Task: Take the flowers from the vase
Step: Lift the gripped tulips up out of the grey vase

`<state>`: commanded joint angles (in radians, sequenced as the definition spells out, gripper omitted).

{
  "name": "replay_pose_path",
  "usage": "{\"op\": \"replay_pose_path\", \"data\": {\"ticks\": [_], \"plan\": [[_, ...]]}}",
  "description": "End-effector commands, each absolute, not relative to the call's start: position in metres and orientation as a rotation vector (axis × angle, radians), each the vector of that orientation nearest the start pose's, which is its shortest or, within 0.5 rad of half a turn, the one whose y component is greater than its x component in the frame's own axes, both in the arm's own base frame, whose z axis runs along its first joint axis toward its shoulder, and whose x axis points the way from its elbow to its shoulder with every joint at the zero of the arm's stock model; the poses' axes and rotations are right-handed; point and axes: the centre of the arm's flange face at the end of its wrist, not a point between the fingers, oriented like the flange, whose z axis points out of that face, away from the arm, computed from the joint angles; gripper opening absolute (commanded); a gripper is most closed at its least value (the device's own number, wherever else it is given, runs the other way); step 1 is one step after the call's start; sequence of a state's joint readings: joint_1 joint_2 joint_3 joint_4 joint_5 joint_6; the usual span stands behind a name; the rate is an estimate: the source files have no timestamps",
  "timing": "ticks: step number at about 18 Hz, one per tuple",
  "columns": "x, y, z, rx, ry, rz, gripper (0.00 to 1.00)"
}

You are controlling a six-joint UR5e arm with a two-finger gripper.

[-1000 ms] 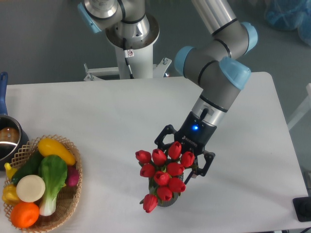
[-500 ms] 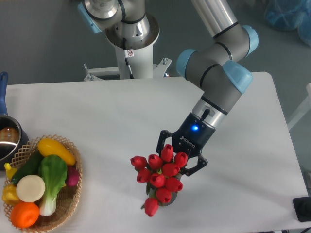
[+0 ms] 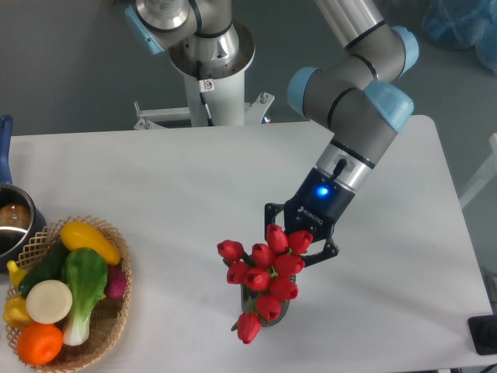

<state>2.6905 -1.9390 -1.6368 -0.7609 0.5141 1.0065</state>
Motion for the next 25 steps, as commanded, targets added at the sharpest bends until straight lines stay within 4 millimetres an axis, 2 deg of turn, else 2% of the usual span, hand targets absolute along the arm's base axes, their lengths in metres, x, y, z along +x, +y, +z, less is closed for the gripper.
{"op": "replay_pose_path", "data": {"ticks": [3, 7, 10, 11, 16, 25], "plan": [[-0.463, 0.463, 0.393, -2.024, 0.064, -0.273, 0.03], [-0.462, 0.454, 0.416, -1.998, 0.039, -0.267, 0.04], [-0.471, 0.443, 0.428, -1.944, 0.018, -0.283, 0.04], [-0.473, 0.439, 0.438, -1.929, 0.017, -0.277, 0.04], [-0.482, 0.434, 0.466, -1.880, 0.018, -0.271, 0.04], [-0.495, 0.422, 0.492, -1.825, -0.006, -0.281, 0.04]]}}
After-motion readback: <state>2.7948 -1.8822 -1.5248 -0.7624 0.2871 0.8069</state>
